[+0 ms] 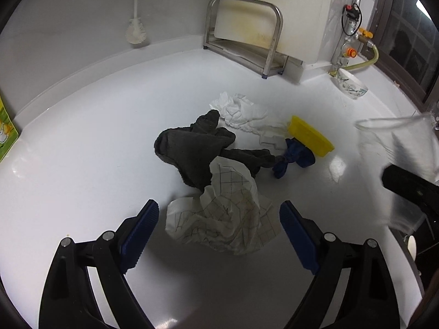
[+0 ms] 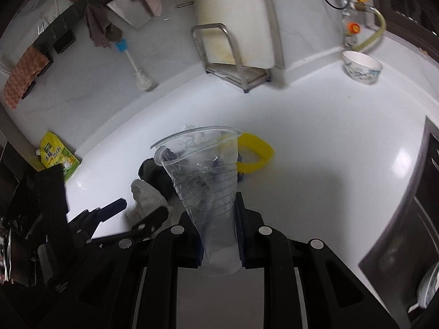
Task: Collect trash
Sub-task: 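Grasp the white checked paper towel with the left gripper and lift it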
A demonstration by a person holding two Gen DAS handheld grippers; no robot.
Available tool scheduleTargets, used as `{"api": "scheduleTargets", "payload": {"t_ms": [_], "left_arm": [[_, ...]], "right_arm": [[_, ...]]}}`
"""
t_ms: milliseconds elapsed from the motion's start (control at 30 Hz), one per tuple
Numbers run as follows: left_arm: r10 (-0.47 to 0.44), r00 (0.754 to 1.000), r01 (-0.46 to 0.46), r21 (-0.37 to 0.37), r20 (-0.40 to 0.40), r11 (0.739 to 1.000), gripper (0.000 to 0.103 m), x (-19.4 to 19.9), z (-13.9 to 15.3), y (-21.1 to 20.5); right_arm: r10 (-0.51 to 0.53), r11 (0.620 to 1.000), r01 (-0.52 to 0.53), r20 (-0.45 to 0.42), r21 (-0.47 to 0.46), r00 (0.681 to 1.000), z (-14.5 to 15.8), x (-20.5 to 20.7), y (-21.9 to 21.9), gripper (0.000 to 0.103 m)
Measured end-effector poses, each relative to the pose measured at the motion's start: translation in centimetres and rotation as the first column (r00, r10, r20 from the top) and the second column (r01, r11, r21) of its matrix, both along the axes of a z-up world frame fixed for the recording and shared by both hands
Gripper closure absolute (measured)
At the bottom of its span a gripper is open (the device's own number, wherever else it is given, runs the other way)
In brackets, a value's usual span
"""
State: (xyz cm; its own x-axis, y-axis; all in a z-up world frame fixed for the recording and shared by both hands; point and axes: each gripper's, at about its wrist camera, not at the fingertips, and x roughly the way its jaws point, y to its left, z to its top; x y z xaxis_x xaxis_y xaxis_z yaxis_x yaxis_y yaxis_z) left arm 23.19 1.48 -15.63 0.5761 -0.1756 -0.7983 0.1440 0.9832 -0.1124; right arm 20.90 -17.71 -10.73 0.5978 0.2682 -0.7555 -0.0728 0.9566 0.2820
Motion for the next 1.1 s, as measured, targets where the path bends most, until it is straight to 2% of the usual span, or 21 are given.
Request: {"api": "scheduleTargets", "payload": {"t_ms": [67,333,467,767,1100], "left_arm": [[-0.006,1.0,0.007,0.011,-0.004,1.0,0.032,0.2,-0.4,-0.3],[-0.042,0.999,0.042,0.02,-0.013,0.999,0.071,0.1,-0.5,-1.0],[-0.044,0.999,0.044,0.016,-0.01,0.999,0.075,-0.2,0.0,-0.8],[-0.049,0.999,0.049,0.023,0.023,0.999,0.076,-2.5,2.3,0.2],[-0.057,0.996,0.054,0.045,0.066,0.998,0.076,-6.9,5.3,0.4]], "right_arm": [[-0.01,1.0,0.01,-0.005,0.003,1.0,-0.1,-0.6,-0.2,0.085],[-0.025,1.0,0.025,-0.014,-0.007,1.0,-0.6,-2.0,-0.4,0.085],[-0.023,1.0,0.023,-0.01,-0.004,1.0,-0.5,-2.4,-0.2,0.085],[-0.018,1.0,0.018,0.008,0.012,1.0,0.2,-4.0,0.2,0.085],[-0.003,1.0,0.002,0.031,0.018,1.0,1.4,-8.3,0.2,0.085]]}}
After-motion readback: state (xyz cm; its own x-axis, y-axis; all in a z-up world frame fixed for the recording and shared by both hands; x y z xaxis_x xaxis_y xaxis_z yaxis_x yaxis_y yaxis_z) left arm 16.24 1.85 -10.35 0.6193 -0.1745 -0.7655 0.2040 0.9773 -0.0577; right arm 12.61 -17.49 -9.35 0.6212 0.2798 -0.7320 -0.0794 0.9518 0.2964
